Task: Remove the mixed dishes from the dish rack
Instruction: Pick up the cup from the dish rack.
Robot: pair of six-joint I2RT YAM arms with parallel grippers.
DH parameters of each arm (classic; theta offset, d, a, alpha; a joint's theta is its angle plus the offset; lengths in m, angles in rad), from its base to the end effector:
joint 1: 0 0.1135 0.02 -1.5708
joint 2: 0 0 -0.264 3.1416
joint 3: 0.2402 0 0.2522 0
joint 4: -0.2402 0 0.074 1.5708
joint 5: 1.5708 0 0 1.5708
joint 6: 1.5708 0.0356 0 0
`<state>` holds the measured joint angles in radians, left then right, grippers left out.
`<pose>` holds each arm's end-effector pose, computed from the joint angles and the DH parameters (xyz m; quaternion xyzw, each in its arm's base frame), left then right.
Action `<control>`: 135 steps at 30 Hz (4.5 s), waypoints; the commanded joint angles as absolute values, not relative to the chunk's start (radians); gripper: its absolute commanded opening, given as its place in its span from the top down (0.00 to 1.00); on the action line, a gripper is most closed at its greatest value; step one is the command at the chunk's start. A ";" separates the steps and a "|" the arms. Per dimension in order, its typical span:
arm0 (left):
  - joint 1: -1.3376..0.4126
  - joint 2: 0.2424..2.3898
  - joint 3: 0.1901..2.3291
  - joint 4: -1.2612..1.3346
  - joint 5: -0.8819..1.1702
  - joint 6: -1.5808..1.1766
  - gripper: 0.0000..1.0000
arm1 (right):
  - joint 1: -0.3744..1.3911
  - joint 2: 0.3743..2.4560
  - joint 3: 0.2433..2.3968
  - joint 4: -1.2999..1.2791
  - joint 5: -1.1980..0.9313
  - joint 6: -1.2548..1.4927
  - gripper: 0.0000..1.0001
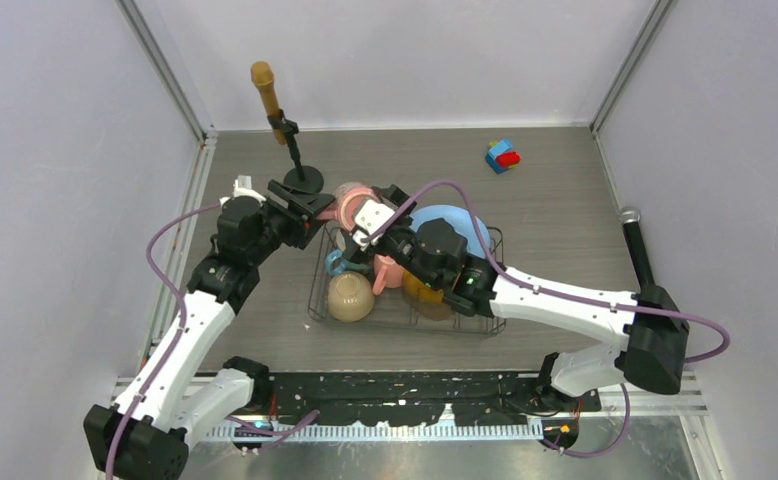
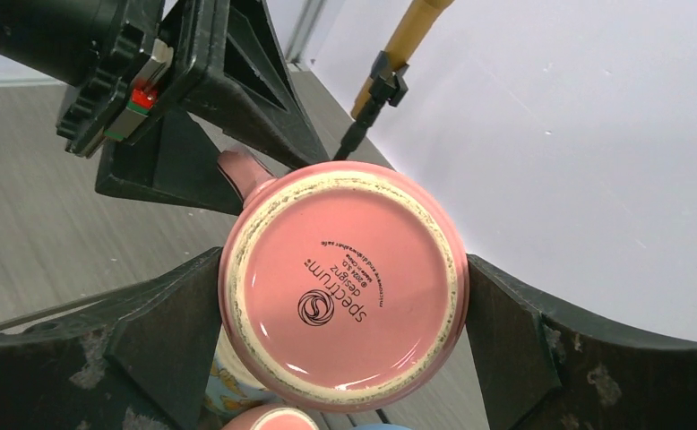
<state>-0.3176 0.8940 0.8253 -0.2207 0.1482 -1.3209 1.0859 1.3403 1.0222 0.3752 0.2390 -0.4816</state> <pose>0.1958 -0.0699 0.3312 -0.3456 0.7223 -0.4761 0.3636 0.1564 0.2788 0.3571 -0.4199 0.5440 0.1366 0.7135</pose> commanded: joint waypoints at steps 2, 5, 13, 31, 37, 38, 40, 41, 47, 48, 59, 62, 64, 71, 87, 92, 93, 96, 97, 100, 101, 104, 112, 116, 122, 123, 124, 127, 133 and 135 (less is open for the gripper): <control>-0.325 0.899 0.836 -0.145 0.147 -1.345 0.44 | 1.141 1.377 1.038 0.658 0.323 -0.644 0.99; -0.325 0.890 0.832 -0.166 0.118 -1.343 0.55 | 1.145 1.377 1.023 0.663 0.318 -0.645 0.99; -0.325 0.912 0.830 -0.142 0.108 -1.359 0.73 | 1.152 1.345 0.942 0.678 0.252 -0.586 0.99; -0.327 0.952 0.770 0.135 0.234 -1.529 0.87 | 1.230 1.552 0.915 0.953 0.275 -0.519 0.99; -0.327 0.933 0.770 0.133 0.238 -1.542 0.82 | 1.254 1.598 0.933 0.991 0.307 -0.574 0.99; -0.328 0.932 0.770 0.139 0.242 -1.546 0.81 | 1.260 1.609 0.937 0.996 0.310 -0.579 0.99; -0.328 0.938 0.772 0.154 0.252 -1.553 0.80 | 1.265 1.628 0.949 1.004 0.312 -0.589 0.99; -0.328 0.942 0.778 0.158 0.259 -1.555 0.78 | 1.267 1.636 0.957 1.007 0.313 -0.599 0.99; -0.329 0.964 0.789 0.169 0.297 -1.564 0.81 | 1.271 1.688 0.985 1.074 0.317 -0.630 0.99; -0.329 0.964 0.786 0.168 0.295 -1.565 0.88 | 1.272 1.695 0.990 1.077 0.317 -0.629 0.99; -0.330 0.907 0.846 0.105 0.182 -1.288 1.00 | 1.272 1.598 0.880 1.037 0.370 -0.460 0.45; -0.329 0.891 0.844 0.139 0.154 -1.266 1.00 | 1.273 1.556 0.850 0.988 0.385 -0.329 0.25; -0.330 0.888 0.813 0.219 0.148 -1.289 1.00 | 1.273 1.535 0.835 0.973 0.402 -0.274 0.13; -0.329 0.912 0.811 0.307 0.176 -1.317 1.00 | 1.273 1.455 0.786 0.943 0.344 -0.228 0.00; -0.328 0.953 0.926 0.185 0.210 -1.137 1.00 | 1.273 1.387 0.724 0.922 0.346 -0.189 0.00; -0.328 0.982 0.974 0.134 0.253 -1.047 1.00 | 1.272 1.297 0.692 0.881 0.382 -0.131 0.00; -0.328 0.989 0.986 0.133 0.280 -1.007 1.00 | 1.271 1.281 0.696 0.820 0.392 -0.093 0.00; -0.328 1.026 1.071 0.081 0.457 -0.811 1.00 | 1.254 1.183 0.760 0.586 0.373 0.008 0.00; -0.328 1.044 1.103 0.060 0.540 -0.746 1.00 | 1.238 1.150 0.777 0.474 0.353 0.032 0.00; -0.328 1.084 1.159 0.045 0.734 -0.605 1.00 | 1.182 1.090 0.830 0.321 0.357 0.155 0.00; -0.328 1.084 1.156 0.062 0.772 -0.564 1.00 | 1.126 1.060 0.833 0.277 0.327 0.191 0.00; -0.328 1.060 1.117 0.118 0.885 -0.412 1.00 | 0.984 1.012 0.873 0.121 0.231 0.403 0.00; -0.328 0.912 1.010 0.016 1.205 0.097 1.00 | 0.772 1.143 1.182 -0.393 0.143 0.549 0.00; -0.328 0.882 0.990 -0.018 1.251 0.150 1.00 | 0.741 1.161 1.240 -0.402 0.065 0.559 0.00; -0.328 0.903 0.989 -0.077 1.311 0.199 1.00 | 0.726 1.137 1.283 -0.368 -0.070 0.537 0.00; -0.329 0.901 0.980 -0.074 1.320 0.201 1.00 | 0.724 1.135 1.294 -0.369 -0.087 0.535 0.00; -0.330 0.895 0.974 -0.063 1.329 0.202 1.00 | 0.724 1.133 1.298 -0.370 -0.092 0.535 0.00; -0.330 0.877 0.932 -0.017 1.361 0.203 1.00 | 0.724 1.136 1.314 -0.370 -0.115 0.535 0.00; -0.330 0.857 0.905 -0.006 1.404 0.211 1.00 | 0.724 1.218 1.359 -0.378 -0.256 0.522 0.11; -0.330 0.860 0.902 -0.006 1.413 0.214 1.00 | 0.724 1.258 1.385 -0.397 -0.308 0.507 0.16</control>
